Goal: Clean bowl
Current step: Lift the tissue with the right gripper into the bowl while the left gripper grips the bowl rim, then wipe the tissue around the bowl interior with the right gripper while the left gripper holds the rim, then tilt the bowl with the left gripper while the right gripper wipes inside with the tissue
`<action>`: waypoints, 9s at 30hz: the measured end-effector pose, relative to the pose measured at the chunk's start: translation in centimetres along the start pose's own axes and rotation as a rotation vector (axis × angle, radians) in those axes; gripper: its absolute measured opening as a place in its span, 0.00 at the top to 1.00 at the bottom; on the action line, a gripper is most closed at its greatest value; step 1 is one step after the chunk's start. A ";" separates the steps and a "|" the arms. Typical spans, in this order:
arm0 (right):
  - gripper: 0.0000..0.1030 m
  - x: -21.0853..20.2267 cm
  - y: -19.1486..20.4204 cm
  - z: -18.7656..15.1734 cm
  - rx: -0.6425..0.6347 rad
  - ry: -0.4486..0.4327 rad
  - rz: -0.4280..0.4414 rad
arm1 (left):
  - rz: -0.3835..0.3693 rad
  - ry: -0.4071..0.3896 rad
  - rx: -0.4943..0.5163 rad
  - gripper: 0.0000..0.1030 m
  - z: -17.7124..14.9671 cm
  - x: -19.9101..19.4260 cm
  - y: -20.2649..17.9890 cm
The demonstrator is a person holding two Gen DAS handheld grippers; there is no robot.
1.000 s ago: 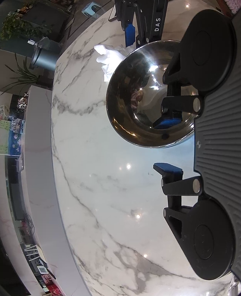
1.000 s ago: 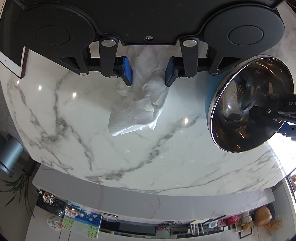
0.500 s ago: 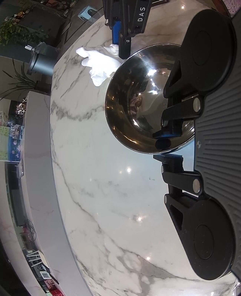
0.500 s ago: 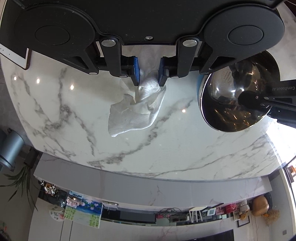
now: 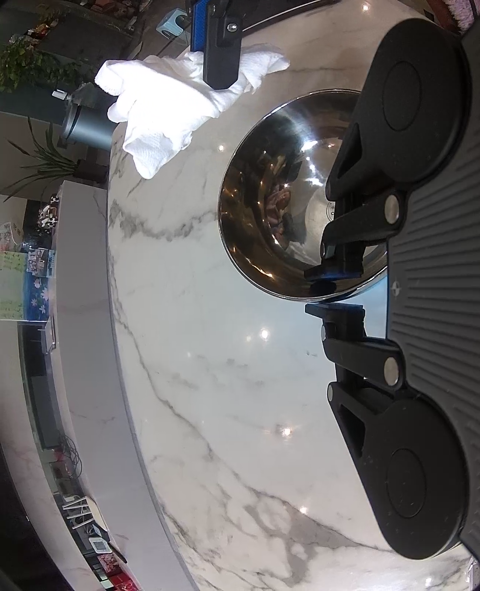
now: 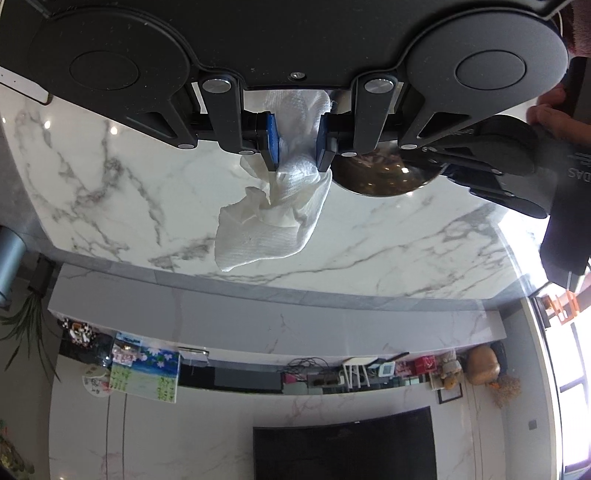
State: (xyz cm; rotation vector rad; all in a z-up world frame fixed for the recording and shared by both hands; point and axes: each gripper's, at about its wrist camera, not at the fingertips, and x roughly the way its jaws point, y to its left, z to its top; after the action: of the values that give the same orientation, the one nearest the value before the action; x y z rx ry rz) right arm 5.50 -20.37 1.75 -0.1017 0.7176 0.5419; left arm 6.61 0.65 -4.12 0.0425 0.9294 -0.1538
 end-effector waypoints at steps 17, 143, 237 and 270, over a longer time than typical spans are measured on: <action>0.82 4.6 4.1 -2.0 -0.094 0.194 0.078 | 0.017 -0.029 0.024 0.92 0.3 -0.5 -0.5; 0.87 5.8 -0.2 -3.0 0.117 0.290 0.220 | -0.003 -0.066 0.263 0.86 -0.9 -0.5 -5.0; 0.88 7.3 -3.5 -3.7 0.438 0.310 0.435 | 0.135 -0.270 0.612 0.91 -3.0 -1.5 -9.4; 0.91 4.4 1.5 -3.0 -0.172 0.214 -0.027 | 0.136 -0.252 0.623 0.90 -2.9 -1.5 -9.5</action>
State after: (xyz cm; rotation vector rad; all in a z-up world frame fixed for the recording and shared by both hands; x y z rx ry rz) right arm 5.73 -17.98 -3.21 -0.3328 0.8755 0.5719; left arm 1.98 -8.21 -4.35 0.6470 0.5965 -0.3104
